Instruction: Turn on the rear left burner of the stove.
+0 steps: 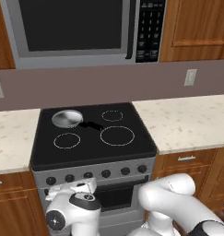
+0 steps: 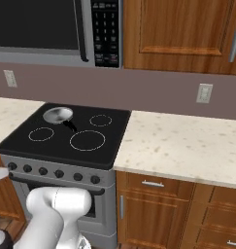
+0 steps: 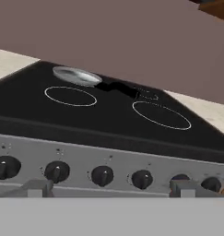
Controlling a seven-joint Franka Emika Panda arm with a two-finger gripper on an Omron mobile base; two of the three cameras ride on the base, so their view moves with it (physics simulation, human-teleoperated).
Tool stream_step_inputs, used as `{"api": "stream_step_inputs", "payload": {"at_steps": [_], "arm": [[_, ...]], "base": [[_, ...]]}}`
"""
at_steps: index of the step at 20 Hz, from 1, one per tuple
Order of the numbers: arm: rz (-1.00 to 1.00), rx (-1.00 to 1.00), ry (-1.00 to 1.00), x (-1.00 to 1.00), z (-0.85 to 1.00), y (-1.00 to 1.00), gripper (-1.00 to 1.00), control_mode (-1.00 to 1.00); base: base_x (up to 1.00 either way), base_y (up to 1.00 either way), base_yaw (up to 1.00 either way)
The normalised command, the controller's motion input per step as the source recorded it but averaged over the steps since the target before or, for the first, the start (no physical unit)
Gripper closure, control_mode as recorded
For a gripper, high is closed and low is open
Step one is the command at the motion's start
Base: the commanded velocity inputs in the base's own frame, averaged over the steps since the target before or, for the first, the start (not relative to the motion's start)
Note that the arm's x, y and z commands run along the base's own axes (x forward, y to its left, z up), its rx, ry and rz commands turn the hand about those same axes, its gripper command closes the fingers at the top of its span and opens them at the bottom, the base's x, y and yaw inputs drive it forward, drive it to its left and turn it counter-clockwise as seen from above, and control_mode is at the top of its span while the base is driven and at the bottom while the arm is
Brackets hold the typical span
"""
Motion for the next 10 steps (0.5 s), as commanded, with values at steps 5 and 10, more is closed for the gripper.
{"api": "stream_step_inputs", "payload": {"at_steps": [5,10], "arm": [[0.02,0.08,-0.52,-0.11,-0.48,0.36,-1.00,-1.00],[0.00,0.01,-0.04,0.00,-0.09,0.04,-1.00,-1.00]], "base": [[0.00,0.00,0.00],[0.00,0.00,0.00]]}}
